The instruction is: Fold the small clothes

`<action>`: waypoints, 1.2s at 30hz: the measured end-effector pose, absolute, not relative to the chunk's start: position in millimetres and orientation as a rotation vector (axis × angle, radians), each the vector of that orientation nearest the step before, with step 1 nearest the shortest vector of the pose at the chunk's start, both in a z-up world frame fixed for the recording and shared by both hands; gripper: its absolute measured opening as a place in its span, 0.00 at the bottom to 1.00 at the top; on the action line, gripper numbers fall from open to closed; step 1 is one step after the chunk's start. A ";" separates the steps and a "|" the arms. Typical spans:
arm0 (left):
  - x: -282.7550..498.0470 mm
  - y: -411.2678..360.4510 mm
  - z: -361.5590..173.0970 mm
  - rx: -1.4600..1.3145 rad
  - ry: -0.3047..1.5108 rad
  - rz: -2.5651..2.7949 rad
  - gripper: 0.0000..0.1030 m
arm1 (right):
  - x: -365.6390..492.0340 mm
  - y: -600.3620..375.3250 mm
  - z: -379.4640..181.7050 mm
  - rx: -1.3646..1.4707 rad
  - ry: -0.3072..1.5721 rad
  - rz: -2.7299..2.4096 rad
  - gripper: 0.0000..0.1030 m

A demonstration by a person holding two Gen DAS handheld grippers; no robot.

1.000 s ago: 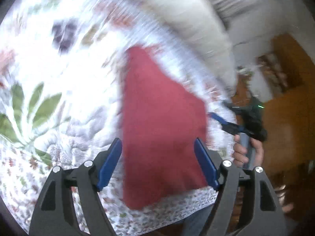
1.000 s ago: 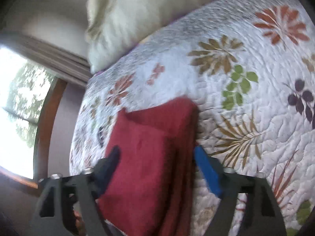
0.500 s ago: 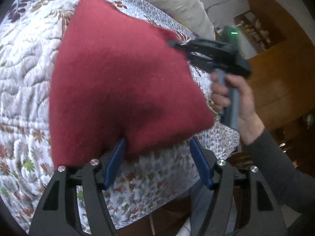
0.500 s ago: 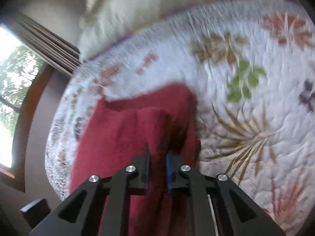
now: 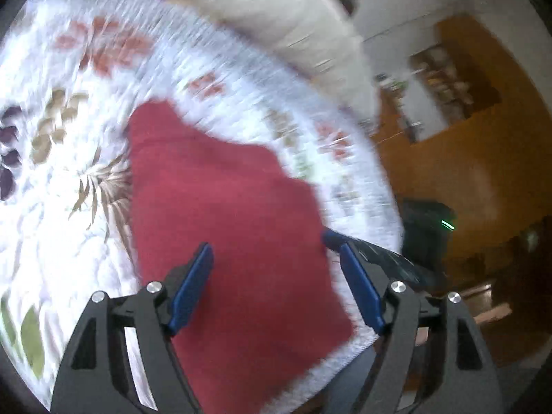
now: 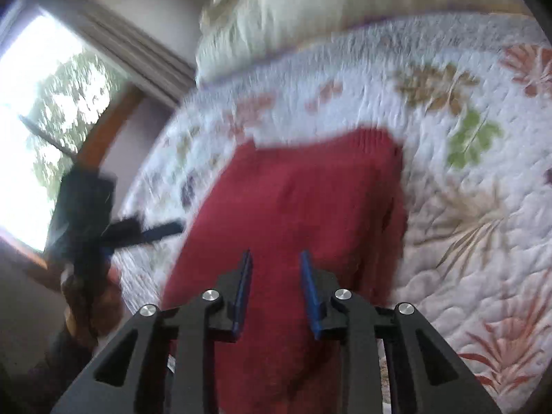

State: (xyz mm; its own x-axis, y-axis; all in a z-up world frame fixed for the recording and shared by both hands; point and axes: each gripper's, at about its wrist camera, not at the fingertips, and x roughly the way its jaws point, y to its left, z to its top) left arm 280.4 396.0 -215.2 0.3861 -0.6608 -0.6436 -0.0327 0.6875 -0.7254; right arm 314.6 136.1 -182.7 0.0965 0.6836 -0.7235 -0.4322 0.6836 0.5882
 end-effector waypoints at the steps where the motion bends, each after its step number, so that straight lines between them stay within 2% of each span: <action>1: 286.6 395.6 -231.2 -0.753 1.141 -0.445 0.61 | 318.4 140.2 -198.5 0.195 1.248 0.809 0.15; 3: 292.8 393.9 -237.3 -0.771 1.139 -0.441 0.58 | 326.7 138.4 -212.8 0.182 1.256 0.810 0.13; 6: 284.5 398.1 -215.6 -0.775 1.101 -0.440 0.59 | 323.9 131.6 -195.5 0.214 1.252 0.811 0.16; 10: 240.5 388.5 -190.5 -0.723 1.022 -0.533 0.59 | 278.2 125.9 -160.4 0.203 1.192 0.936 0.17; 12: 224.9 377.8 -201.8 -0.684 1.055 -0.522 0.58 | 258.1 131.3 -167.3 0.148 1.214 0.947 0.17; 13: 220.9 374.6 -209.9 -0.652 1.072 -0.493 0.56 | 253.4 135.6 -178.2 0.088 1.228 0.901 0.11; 14: 221.9 372.2 -225.0 -0.656 1.103 -0.470 0.50 | 252.0 136.8 -187.2 0.062 1.232 0.877 0.00; 16: 223.3 374.6 -230.8 -0.694 1.105 -0.444 0.45 | 254.6 129.5 -201.0 0.117 1.250 0.859 0.00; 17: 221.6 374.3 -223.1 -0.696 1.089 -0.434 0.47 | 253.5 126.7 -197.2 0.145 1.253 0.849 0.00; 20: 194.7 367.4 -191.1 -0.666 1.009 -0.474 0.59 | 231.4 117.9 -164.1 0.164 1.184 0.857 0.05; 22: 173.8 361.9 -187.6 -0.640 0.994 -0.470 0.61 | 208.0 111.9 -152.7 0.158 1.160 0.874 0.05; 23: 165.5 358.4 -196.4 -0.628 1.016 -0.443 0.64 | 203.9 111.6 -156.3 0.157 1.171 0.872 0.05; 26: 154.0 354.5 -236.2 -0.643 1.090 -0.371 0.63 | 194.6 111.7 -191.3 0.097 1.245 0.793 0.00; 28: 151.1 352.5 -237.8 -0.645 1.070 -0.351 0.64 | 190.9 116.2 -198.3 0.084 1.231 0.774 0.00; 30: 150.2 352.5 -232.6 -0.689 1.053 -0.346 0.74 | 188.8 121.8 -192.1 0.078 1.217 0.760 0.09; 31: 144.7 354.3 -225.8 -0.737 1.032 -0.343 0.76 | 185.8 123.3 -185.8 0.100 1.209 0.763 0.21; 34: 123.2 352.2 -201.5 -0.738 0.989 -0.340 0.81 | 167.7 120.8 -164.6 0.107 1.150 0.729 0.38; 36: 100.4 344.5 -186.9 -0.633 0.972 -0.269 0.91 | 150.8 115.8 -154.2 0.088 1.115 0.693 0.54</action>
State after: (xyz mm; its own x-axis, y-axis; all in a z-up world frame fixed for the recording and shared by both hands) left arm 100.4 344.5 -186.9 0.5489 -0.4826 -0.6825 -0.0630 0.7903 -0.6095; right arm 150.8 115.8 -154.2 0.2554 0.5521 -0.7937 -0.4673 0.7891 0.3986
